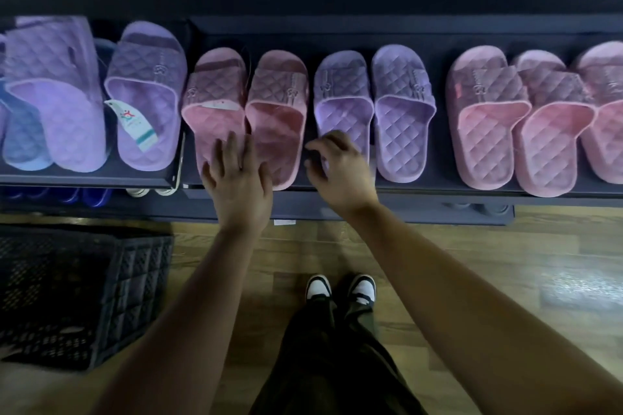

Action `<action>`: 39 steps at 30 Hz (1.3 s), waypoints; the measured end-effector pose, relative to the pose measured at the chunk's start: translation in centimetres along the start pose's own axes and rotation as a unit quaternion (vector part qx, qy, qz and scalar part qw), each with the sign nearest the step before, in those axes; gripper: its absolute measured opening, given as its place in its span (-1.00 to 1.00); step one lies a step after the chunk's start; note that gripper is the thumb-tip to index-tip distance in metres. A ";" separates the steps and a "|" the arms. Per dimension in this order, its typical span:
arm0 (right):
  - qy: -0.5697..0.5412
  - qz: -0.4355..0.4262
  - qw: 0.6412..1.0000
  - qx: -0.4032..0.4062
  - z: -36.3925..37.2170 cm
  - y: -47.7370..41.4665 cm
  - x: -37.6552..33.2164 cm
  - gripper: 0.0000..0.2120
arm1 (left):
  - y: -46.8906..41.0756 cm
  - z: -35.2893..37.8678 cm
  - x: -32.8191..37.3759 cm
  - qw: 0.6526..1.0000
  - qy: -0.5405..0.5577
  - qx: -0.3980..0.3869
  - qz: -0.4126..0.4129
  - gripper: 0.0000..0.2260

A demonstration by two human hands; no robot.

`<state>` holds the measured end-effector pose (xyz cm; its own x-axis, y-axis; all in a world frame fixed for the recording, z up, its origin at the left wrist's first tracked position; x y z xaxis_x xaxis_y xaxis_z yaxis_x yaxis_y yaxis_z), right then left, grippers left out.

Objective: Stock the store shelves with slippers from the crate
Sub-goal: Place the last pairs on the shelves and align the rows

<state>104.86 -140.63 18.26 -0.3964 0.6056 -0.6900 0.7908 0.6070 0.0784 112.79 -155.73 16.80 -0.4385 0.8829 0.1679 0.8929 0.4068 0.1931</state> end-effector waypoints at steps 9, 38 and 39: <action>0.042 0.049 0.988 -0.137 5.2 -2.9 -2.0 -0.37 | -1.5 1.6 -4.8 0.996 0.028 -0.079 -0.035 -0.48; 0.029 0.257 0.965 0.037 -5.1 3.9 8.6 -0.39 | -1.5 4.0 12.1 0.981 0.056 -0.067 0.175 -0.40; 0.031 0.252 0.967 0.035 -4.9 3.7 8.3 -0.40 | -1.6 3.9 11.8 0.982 0.051 -0.064 0.172 -0.42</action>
<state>102.18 -130.82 16.37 0.0218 0.8464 -0.5321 0.9194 0.1921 0.3433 106.60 -145.06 14.68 -0.1274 0.9319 0.3396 0.9726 0.0502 0.2271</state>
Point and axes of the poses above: each hand's wrist, its own y-axis away from the middle knuckle, its own z-axis out of the palm, x = y × z, the point moved 5 cm from there along -y, towards the middle knuckle, and after that the axes turned 13 degrees about -x, right-handed, at the moved point
